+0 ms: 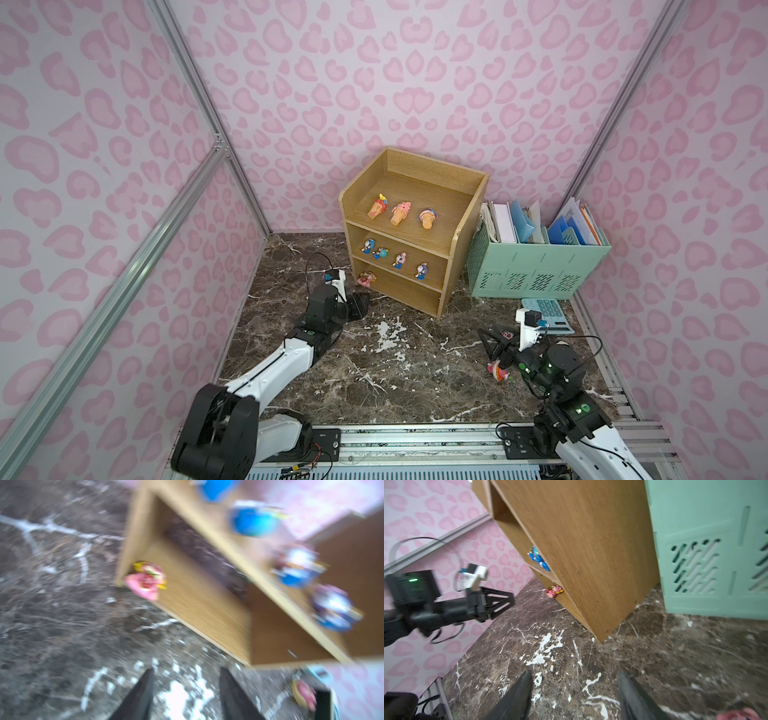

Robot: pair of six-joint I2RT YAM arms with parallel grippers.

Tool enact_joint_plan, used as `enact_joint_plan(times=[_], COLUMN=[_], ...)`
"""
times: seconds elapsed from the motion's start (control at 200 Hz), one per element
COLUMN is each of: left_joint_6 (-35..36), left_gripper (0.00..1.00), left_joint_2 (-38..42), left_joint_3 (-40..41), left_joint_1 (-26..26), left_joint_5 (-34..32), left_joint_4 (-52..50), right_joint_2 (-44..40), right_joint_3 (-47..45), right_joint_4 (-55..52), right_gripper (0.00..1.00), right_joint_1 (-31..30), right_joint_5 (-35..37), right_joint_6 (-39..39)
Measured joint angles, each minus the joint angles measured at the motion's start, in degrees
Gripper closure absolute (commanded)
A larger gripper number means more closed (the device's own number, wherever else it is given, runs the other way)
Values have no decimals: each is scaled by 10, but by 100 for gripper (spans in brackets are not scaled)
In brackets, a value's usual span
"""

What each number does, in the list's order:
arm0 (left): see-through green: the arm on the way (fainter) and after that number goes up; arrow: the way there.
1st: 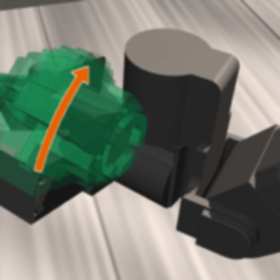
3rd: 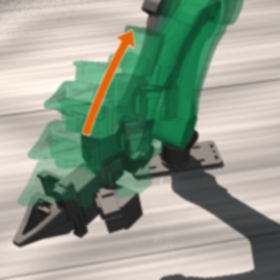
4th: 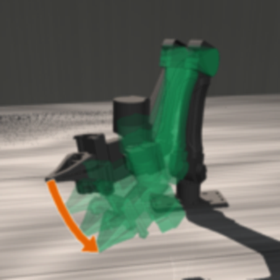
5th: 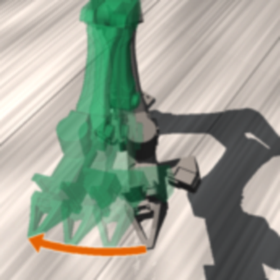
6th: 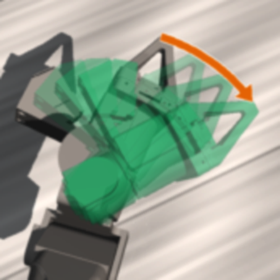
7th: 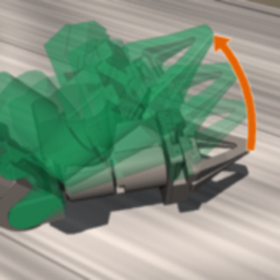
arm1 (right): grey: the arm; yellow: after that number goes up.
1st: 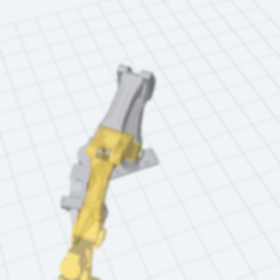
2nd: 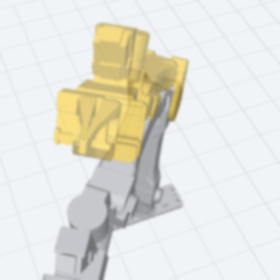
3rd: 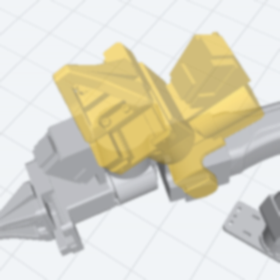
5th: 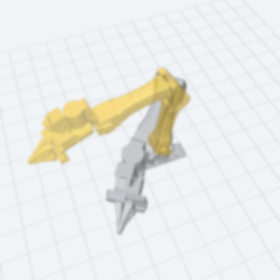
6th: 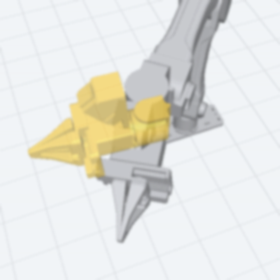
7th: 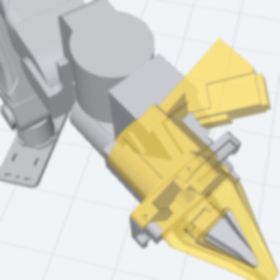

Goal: Organize plastic toys on shelves
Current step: Place the plastic toy on the shelf, then move the plastic toy to the center of the board.

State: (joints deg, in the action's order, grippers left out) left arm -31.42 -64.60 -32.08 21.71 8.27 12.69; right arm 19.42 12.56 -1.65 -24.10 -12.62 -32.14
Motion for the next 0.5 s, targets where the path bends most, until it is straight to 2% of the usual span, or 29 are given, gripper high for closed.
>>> enact_joint_plan(times=[0.05,0.145,0.19,0.28,0.365,0.5], left_joint_6=[17,28,26,11,-3,-15], left_gripper=[24,7,3,2,2,3], left_joint_2=[54,133,162,198,212,222], left_joint_3=[17,50,63,81,89,93], left_joint_1=[20,28,28,30,30,30], left_joint_5=[-15,-35,-36,-34,-23,-5], left_joint_4=[-23,-56,-71,-88,-98,-112], right_joint_2=[19,46,55,71,92,127], right_joint_3=[16,34,41,56,70,73], right_joint_4=[-27,-85,-113,-168,-210,-236], right_gripper=[44,39,37,31,26,23], right_joint_1=[-6,-31,-42,-47,-27,34], right_joint_5=[23,78,112,180,233,245], right_joint_6=[-20,-70,-96,-144,-181,-199])
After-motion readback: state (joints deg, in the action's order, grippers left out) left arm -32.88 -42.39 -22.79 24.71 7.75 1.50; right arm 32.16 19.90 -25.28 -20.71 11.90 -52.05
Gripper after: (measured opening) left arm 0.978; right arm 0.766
